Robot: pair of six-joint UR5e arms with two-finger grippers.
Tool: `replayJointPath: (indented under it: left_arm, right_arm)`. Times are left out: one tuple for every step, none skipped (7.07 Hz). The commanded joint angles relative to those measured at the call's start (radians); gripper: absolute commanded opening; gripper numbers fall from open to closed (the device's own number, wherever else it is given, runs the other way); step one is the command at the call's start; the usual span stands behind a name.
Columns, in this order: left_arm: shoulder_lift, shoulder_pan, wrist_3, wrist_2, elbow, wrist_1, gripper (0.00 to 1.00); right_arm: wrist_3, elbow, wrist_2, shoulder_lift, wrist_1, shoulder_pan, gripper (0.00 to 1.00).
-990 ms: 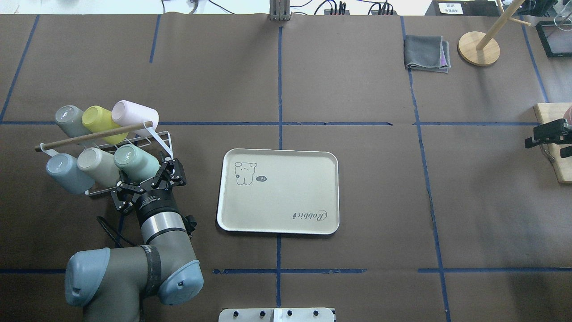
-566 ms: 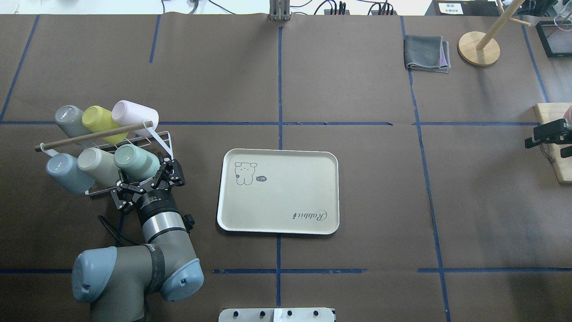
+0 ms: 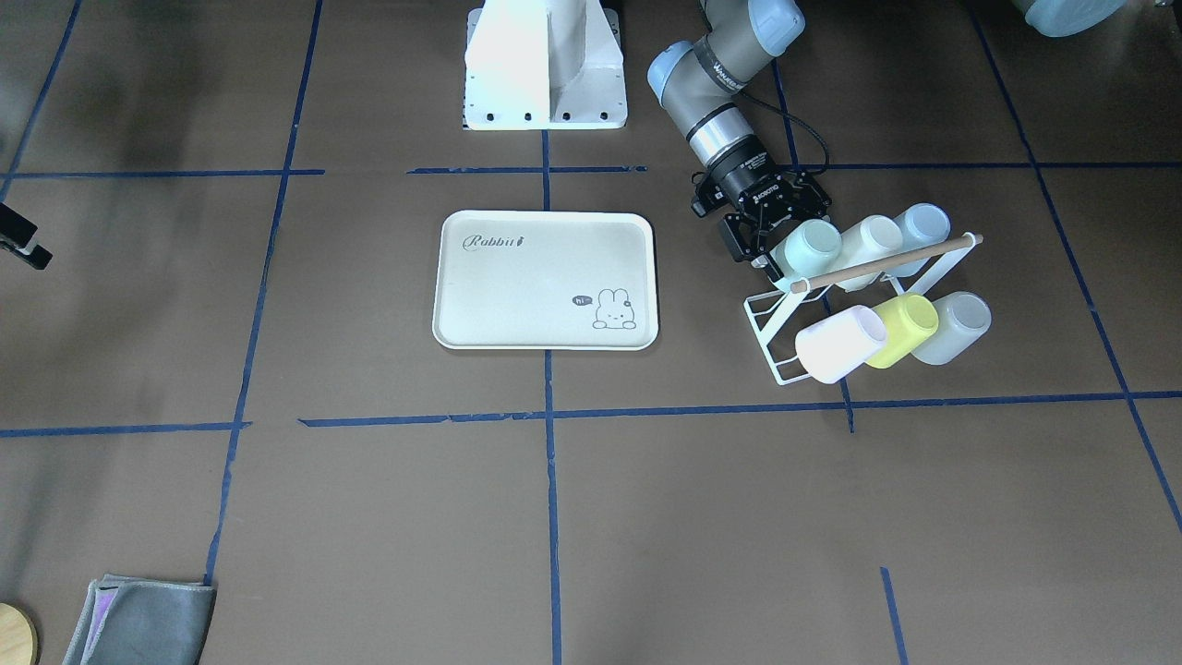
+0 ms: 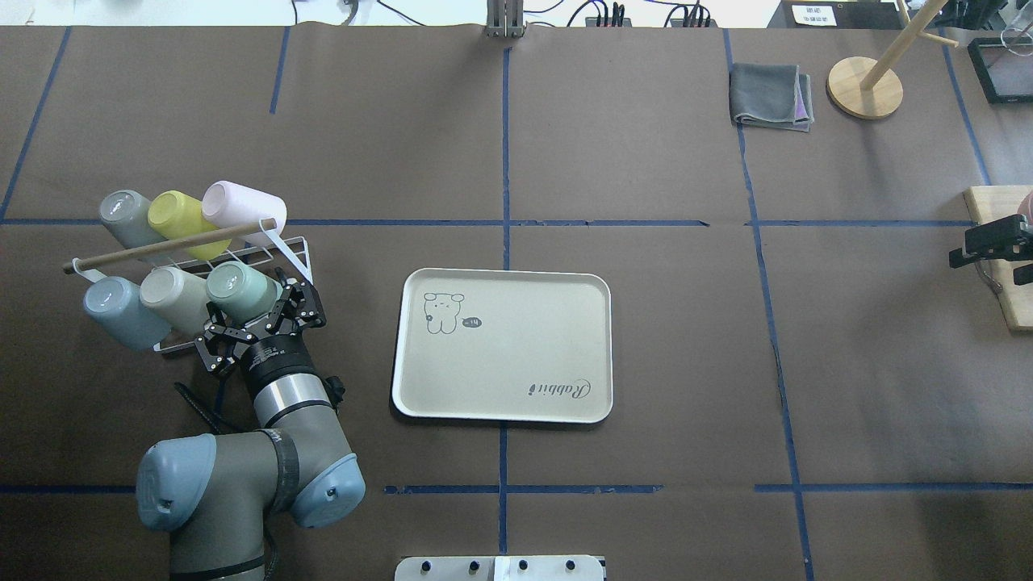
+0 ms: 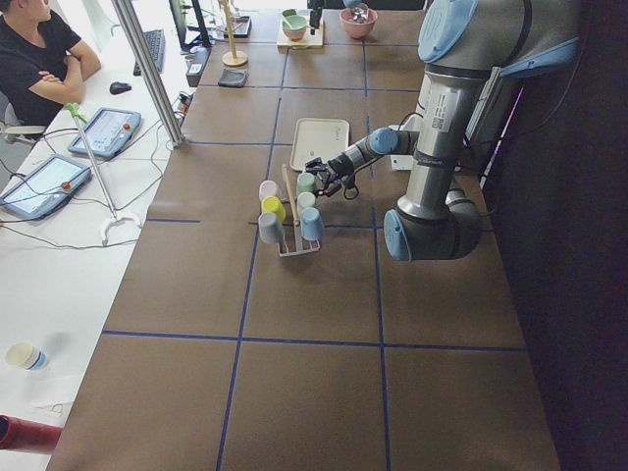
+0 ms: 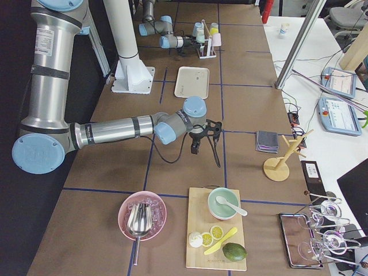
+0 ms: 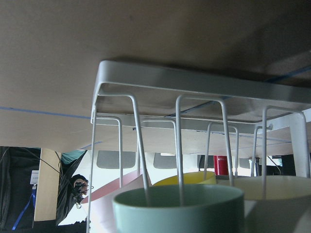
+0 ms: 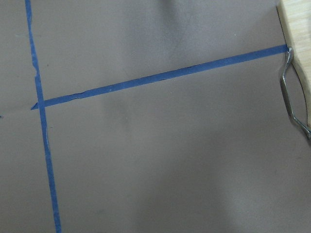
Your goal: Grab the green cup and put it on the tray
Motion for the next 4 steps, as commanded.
replayJointPath:
  left_arm:
    - [0.000,-0.008,-0.004,0.000,0.019,-0.004,1.00]
    - [-0.001,-0.005,-0.004,-0.001,0.019,-0.004,1.00]
    - [-0.001,-0.005,-0.005,-0.001,0.018,-0.004,0.99]
    - [-0.003,-0.004,-0.005,-0.001,0.019,-0.004,0.93]
  right_arm:
    - [0.000,0.001,0.000,-0.001,0.001,0.000,0.99]
    - [0.000,0.003,0.000,-0.001,0.001,0.002,0.99]
    - [0.002,0.003,0.000,0.001,0.001,0.000,0.99]
    - [0.002,0.009,0.000,0.001,0.000,0.000,0.99]
